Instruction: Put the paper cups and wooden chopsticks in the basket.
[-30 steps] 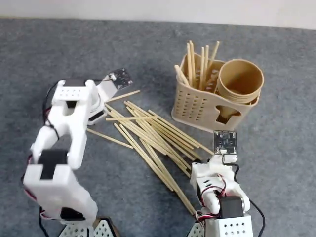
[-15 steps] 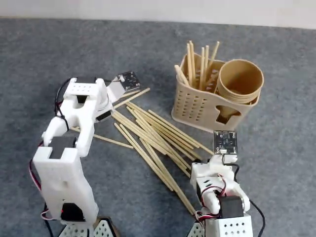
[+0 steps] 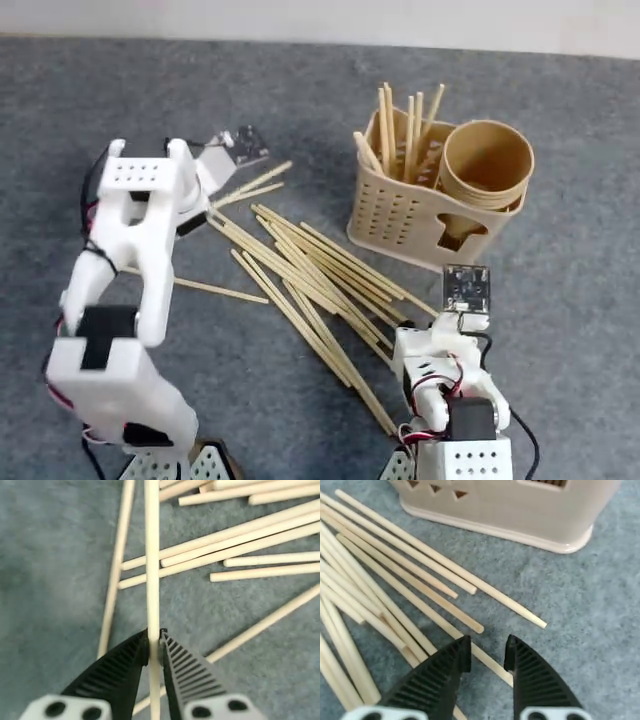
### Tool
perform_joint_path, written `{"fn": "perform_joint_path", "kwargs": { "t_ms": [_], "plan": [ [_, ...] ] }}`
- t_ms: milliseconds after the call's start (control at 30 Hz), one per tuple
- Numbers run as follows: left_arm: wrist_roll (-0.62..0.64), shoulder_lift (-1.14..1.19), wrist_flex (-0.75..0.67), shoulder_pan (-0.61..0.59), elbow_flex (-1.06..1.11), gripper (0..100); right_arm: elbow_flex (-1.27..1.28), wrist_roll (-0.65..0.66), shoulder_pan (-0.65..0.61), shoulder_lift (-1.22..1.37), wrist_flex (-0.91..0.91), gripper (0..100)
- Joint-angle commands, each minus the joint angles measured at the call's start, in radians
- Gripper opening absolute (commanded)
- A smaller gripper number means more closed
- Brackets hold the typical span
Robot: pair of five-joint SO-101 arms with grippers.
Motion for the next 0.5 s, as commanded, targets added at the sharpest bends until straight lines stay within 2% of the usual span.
{"fn": "perform_joint_path", "kwargs": {
  "t_ms": [0,367,467],
  "plan": [
    [0.143,-0.173,0.014,0.005,-0.033,0,0.073,-0.005,0.013,-0.013,-0.005,12.3],
    [0.41,-0.493,0.014,0.016,-0.035,0,0.073,-0.006,0.013,-0.013,-0.005,12.3],
    [0.555,-0.561,0.014,0.051,-0.035,0,0.073,-0.006,0.013,-0.013,-0.005,12.3]
  ]
}}
